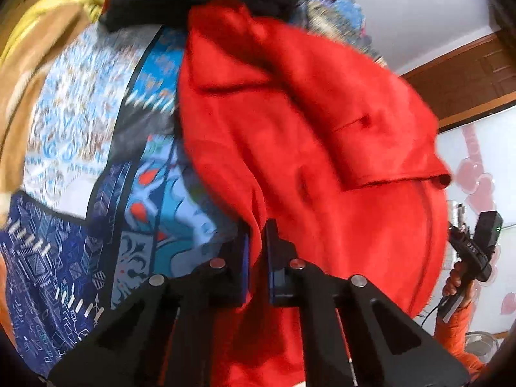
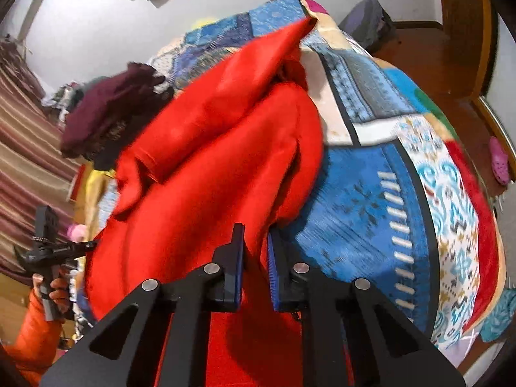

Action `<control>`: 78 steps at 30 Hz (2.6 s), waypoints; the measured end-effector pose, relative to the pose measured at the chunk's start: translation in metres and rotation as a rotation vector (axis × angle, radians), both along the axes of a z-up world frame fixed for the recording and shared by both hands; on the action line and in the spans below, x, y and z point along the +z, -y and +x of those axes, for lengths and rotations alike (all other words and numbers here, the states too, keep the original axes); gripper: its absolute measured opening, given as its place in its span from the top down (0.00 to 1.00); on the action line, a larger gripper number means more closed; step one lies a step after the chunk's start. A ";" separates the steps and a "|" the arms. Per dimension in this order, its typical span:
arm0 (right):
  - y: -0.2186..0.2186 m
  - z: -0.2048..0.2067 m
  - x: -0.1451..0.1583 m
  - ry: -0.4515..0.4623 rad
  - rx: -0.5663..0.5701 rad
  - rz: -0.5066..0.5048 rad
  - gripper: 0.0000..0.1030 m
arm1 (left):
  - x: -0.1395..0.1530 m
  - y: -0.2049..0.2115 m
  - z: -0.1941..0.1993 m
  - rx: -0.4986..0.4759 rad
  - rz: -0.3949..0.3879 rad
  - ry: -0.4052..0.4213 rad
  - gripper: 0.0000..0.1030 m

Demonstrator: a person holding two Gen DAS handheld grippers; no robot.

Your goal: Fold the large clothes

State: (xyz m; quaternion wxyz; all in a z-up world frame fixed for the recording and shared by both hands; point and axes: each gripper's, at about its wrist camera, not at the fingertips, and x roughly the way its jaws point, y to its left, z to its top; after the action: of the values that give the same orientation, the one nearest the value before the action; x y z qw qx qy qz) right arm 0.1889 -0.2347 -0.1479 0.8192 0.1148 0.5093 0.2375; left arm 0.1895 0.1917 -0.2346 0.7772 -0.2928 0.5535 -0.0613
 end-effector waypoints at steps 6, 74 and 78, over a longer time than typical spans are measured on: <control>-0.012 0.015 0.047 0.114 0.040 0.033 0.90 | 0.054 0.000 0.023 0.013 0.007 0.138 0.94; -0.005 -0.026 -0.016 0.026 -0.074 -0.125 0.74 | -0.015 -0.011 -0.015 0.000 0.110 0.001 0.92; -0.009 -0.021 -0.012 0.012 -0.043 -0.059 0.86 | 0.018 -0.010 -0.021 -0.003 0.105 0.103 0.92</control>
State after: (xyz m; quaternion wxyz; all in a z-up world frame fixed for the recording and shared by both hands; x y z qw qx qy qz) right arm 0.1675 -0.2260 -0.1596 0.8301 0.1000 0.5087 0.2052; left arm 0.1689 0.2019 -0.2168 0.8189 -0.2475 0.5155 -0.0483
